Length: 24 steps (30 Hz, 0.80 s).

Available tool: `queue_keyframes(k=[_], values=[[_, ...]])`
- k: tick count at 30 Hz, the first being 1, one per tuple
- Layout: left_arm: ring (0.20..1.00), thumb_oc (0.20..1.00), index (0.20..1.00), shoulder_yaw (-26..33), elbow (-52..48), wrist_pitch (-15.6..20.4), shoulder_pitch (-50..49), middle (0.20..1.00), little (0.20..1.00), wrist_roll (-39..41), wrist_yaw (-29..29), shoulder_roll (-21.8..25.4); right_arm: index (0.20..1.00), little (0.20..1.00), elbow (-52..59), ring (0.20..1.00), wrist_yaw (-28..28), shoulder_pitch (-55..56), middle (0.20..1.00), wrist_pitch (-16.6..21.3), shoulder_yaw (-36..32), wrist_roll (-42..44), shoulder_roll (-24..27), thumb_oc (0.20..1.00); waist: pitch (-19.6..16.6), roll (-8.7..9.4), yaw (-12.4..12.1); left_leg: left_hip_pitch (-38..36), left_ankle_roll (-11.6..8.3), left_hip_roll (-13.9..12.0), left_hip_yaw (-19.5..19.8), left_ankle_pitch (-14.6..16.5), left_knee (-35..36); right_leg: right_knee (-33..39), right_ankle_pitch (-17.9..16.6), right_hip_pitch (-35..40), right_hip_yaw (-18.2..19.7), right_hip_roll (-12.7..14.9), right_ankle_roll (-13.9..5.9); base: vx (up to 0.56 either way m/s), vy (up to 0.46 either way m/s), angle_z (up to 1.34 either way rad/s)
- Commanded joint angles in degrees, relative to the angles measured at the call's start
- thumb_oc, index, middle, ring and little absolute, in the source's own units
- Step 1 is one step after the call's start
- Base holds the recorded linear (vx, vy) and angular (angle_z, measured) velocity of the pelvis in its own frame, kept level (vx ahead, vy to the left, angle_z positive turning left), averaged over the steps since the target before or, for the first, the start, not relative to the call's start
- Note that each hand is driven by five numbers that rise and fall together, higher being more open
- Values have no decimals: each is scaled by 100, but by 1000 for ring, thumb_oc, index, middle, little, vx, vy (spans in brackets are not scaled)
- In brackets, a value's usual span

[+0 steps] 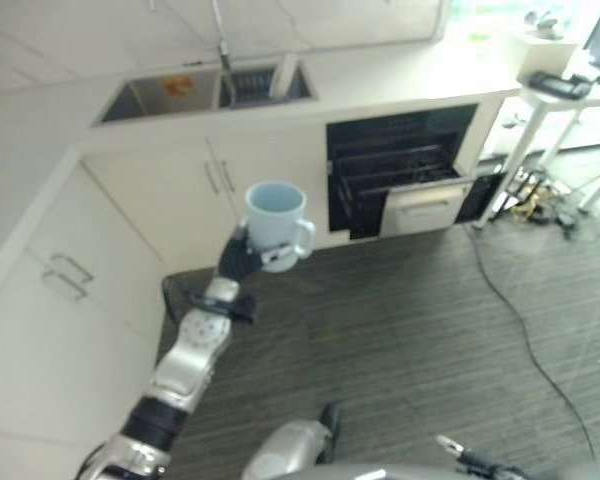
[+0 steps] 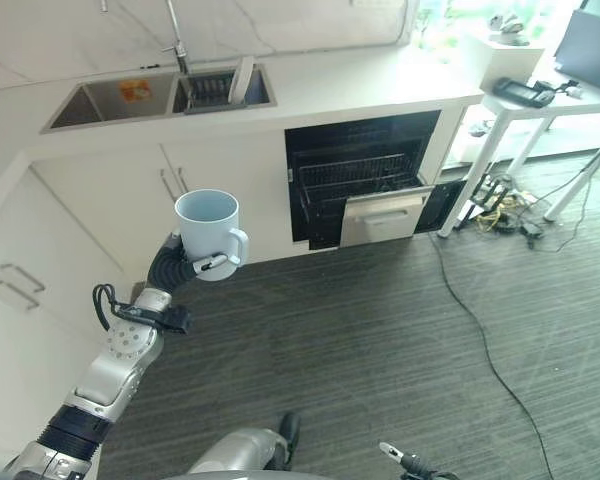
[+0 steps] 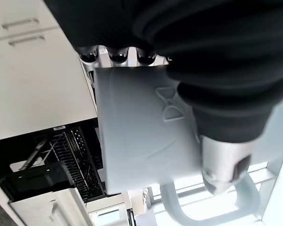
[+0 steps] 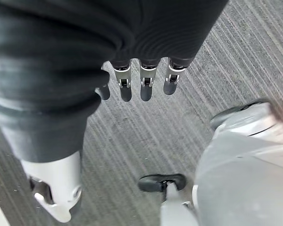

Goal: Place the dishes in the dishwasher.

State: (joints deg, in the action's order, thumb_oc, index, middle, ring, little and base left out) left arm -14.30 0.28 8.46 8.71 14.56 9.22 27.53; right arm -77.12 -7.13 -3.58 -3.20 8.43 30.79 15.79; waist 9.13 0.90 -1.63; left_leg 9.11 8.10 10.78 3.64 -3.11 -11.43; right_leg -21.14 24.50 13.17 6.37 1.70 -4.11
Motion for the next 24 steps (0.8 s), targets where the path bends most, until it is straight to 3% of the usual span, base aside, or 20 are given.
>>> queue_keyframes(k=[1,3,5,8,10,12,14,18,19,20,22,24], values=[[200,200,200,79,-546,393,447,200,200,-74,-59,13,1000,1000,175,1000,152,56,1000,169,73,-206,80,1000,-278,-357,-83,201,-503,-518,92,838,-576,395,-1148,-605,-584,-280,177,230,124,-7],[200,200,200,37,-549,314,508,200,200,-105,-116,52,1000,1000,260,1000,327,94,1000,228,85,-329,39,1000,-321,-379,-22,92,-375,-470,185,962,-576,395,-1542,-533,-740,-321,109,194,94,-5],[200,200,200,9,-506,284,521,200,200,-96,-111,98,1000,1000,331,1000,465,103,1000,404,112,-675,18,1000,-340,-360,-4,-40,-277,-446,187,1082,-576,-46,-1879,-843,-920,-238,-11,123,19,-18],[200,200,200,-7,-520,305,509,200,200,-98,4,117,1000,1000,480,1000,577,-2,1000,348,240,-756,54,1000,-295,-382,6,-279,-321,-525,219,1198,-576,395,-1985,-1283,-1103,39,-37,106,-145,-25],[200,200,200,-28,-499,296,566,200,200,-88,68,130,1000,1000,486,1000,580,-53,1000,305,253,-727,83,1000,-242,-310,28,-362,-337,-496,254,1265,-576,395,-2036,-1623,-915,261,-160,90,-280,-21],[200,200,200,3,-529,234,647,200,200,-10,130,223,1000,1000,484,1000,552,-142,1000,154,222,-745,128,1000,-163,-165,90,-530,-403,-512,352,1510,-576,395,-2514,-2335,-409,704,-457,208,-595,10],[200,200,200,76,-640,197,613,200,200,20,231,313,1000,1000,402,1000,487,-207,1000,-117,97,-889,106,1000,-117,-79,97,-700,-512,-754,377,1772,-576,395,-2761,-2719,-169,905,-638,324,-758,50],[200,200,200,198,-828,132,398,200,200,-62,527,157,1000,1000,227,1000,483,-220,1000,-308,46,-664,141,1000,-194,-73,15,-772,-794,-1213,327,1735,-576,395,-2251,-2389,-657,764,-487,225,-498,16],[200,200,200,204,-885,125,342,200,200,-25,602,105,1000,1000,202,1000,544,-223,1000,-278,45,-753,127,1000,-182,-80,41,-853,-868,-1469,275,1619,-576,395,-2087,-2227,-819,669,-307,260,-462,6],[200,200,200,188,-903,99,331,200,200,-34,611,74,1000,1000,198,1000,577,-216,1000,-262,65,-833,134,1000,-154,-80,42,-871,-884,-1556,184,1485,-576,395,-1997,-2109,-912,634,-217,257,-434,37],[200,200,200,131,-865,186,398,200,200,16,373,-20,1000,1000,143,1000,673,-99,1000,-167,38,-579,191,1000,-19,-10,46,-830,-1010,-1850,-526,420,-576,395,-1744,-1712,-1248,561,47,181,-398,54],[200,200,200,66,-828,180,471,200,200,-54,424,-106,1000,1000,95,1000,679,-87,1000,-172,0,-671,221,1000,30,12,-6,-685,-898,-1375,-530,597,-733,395,-1680,-1594,-1181,495,104,176,-206,84]])
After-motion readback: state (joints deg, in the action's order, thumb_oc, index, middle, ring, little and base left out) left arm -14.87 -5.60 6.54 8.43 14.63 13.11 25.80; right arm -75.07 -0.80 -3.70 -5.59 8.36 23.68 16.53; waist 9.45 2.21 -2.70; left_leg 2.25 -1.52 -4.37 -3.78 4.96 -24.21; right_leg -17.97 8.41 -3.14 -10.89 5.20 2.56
